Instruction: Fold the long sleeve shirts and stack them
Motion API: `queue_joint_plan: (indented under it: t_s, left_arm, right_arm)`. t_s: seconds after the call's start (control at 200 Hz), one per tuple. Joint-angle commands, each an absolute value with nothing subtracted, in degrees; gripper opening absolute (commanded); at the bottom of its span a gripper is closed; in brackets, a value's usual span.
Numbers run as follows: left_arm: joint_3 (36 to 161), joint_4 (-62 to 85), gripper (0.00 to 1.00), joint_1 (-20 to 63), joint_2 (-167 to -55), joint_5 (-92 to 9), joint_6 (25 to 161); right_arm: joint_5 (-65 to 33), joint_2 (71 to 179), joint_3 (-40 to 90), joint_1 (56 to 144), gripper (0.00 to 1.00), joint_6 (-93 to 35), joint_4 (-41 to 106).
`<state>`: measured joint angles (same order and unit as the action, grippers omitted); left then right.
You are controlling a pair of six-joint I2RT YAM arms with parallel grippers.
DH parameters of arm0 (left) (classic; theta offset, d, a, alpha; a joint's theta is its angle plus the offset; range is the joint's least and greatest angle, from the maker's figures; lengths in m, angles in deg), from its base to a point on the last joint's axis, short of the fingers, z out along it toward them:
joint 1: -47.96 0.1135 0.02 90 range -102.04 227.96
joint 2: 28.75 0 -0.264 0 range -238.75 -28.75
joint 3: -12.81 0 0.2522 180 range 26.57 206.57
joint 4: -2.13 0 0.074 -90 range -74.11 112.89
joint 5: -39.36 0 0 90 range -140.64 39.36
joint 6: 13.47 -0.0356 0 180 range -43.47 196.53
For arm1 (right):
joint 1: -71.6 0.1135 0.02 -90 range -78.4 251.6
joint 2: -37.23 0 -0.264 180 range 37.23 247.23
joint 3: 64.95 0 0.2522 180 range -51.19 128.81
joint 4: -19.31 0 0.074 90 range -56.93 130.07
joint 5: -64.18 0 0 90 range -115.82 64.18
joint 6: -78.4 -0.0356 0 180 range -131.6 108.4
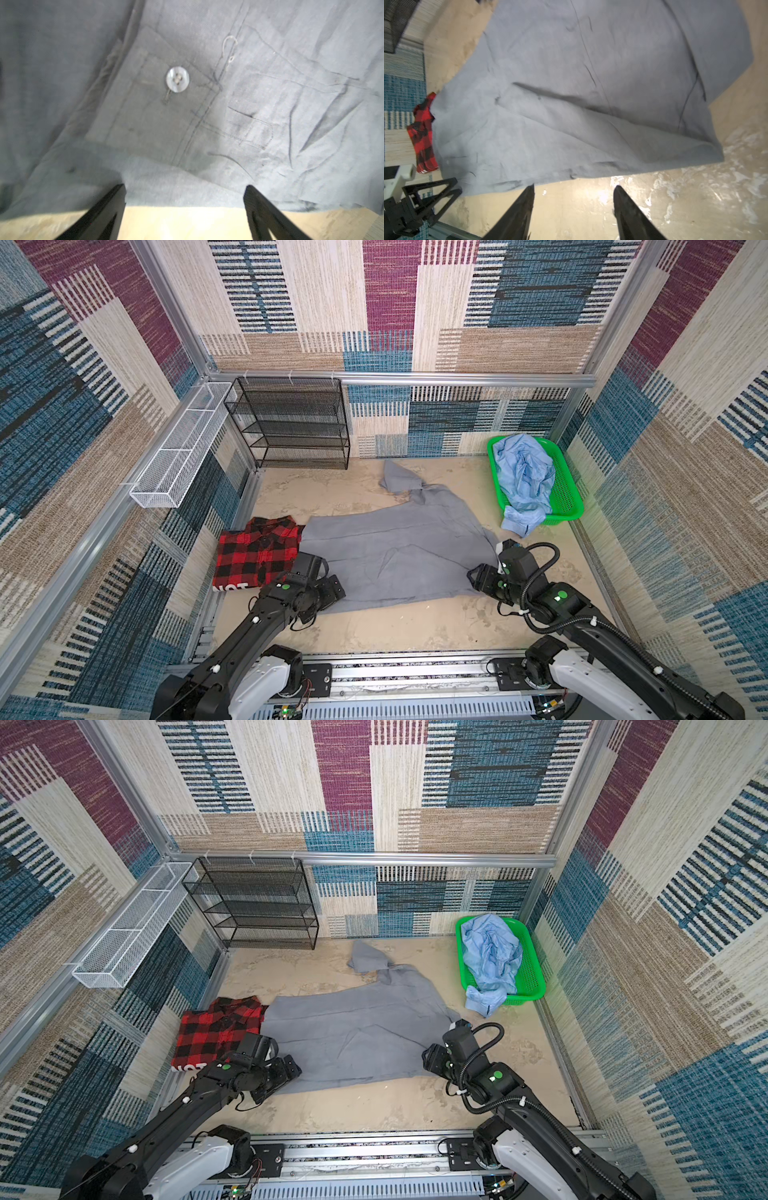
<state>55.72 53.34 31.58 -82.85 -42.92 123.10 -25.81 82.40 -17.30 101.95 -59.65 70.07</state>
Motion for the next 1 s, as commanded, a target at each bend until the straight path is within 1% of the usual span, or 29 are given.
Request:
queue_joint_plan:
  t_s: [0.0, 0.13, 0.215, 0.316, 0.416, 0.496, 0.571, 0.876, 0.931, 0.997]
  left_arm:
    - [62.56, 59.91, 0.96, 31.56, -82.21, -45.65, 123.32]
    - [75.18, 63.54, 0.97, 32.13, -87.83, -50.87, 117.13]
    - [82.60, 64.96, 0.98, 34.07, -93.23, -52.57, 112.40]
    - [89.84, 67.00, 0.98, 37.34, -98.76, -53.91, 108.07]
    - [93.73, 67.52, 0.99, 41.02, -101.78, -54.19, 104.74]
    - [94.77, 66.86, 0.99, 43.67, -102.96, -51.88, 103.22]
    - [95.09, 66.35, 0.99, 45.06, -103.87, -52.56, 102.32]
    - [93.40, 63.80, 0.98, 50.11, -108.13, -49.61, 101.44]
    - [93.02, 63.21, 0.98, 51.19, -108.24, -47.84, 101.67]
    - [92.85, 62.87, 0.98, 52.07, -108.41, -46.72, 101.89]
  right_arm:
    - [-28.08, 87.75, -11.20, 102.11, 0.63, -54.57, 68.82]
    - [-25.06, 101.86, 0.47, 102.95, 0.63, -44.79, 63.09]
    - [-31.11, 113.61, 10.46, 104.11, 0.64, -38.43, 63.12]
    - [-34.98, 126.52, 24.11, 105.34, 0.66, -33.05, 65.13]
    - [-37.53, 138.80, 36.97, 106.26, 0.67, -29.51, 66.03]
    - [-37.79, 147.63, 46.26, 106.66, 0.67, -27.44, 66.11]
    - [-36.12, 156.14, 54.09, 106.92, 0.67, -25.46, 65.70]
    - [-45.91, 189.20, 96.16, 107.28, 0.68, -17.04, 74.07]
    - [-47.04, 192.04, 99.27, 107.30, 0.68, -16.18, 73.49]
    - [-47.28, 192.58, 97.37, 107.28, 0.68, -15.50, 70.53]
